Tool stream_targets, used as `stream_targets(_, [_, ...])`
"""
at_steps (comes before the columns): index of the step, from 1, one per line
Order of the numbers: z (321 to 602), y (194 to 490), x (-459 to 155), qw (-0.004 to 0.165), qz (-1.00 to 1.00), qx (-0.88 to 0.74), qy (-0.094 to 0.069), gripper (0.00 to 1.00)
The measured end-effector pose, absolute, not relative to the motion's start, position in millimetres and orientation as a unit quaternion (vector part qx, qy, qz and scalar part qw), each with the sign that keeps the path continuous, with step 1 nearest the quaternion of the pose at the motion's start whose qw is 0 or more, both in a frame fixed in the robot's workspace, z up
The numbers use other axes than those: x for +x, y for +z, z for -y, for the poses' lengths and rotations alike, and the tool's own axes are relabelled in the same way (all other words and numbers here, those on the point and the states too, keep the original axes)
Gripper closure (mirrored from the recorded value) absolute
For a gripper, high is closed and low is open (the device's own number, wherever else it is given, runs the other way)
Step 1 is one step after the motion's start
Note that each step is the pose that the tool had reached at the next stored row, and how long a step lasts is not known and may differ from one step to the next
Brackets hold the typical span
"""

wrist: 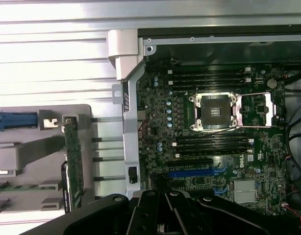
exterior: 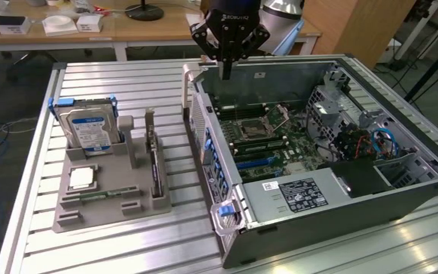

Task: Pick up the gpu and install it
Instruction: 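Reach for the gpu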

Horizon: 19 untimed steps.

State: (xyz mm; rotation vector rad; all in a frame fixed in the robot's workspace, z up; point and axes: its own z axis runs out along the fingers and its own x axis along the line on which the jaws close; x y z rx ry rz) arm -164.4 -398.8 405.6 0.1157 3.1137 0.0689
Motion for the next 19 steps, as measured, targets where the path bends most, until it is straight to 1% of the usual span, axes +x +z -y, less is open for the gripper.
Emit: stream_targets(19, [398.8,405.2,-180.0,0.013,-0.999,0.037,0.022,0.89])
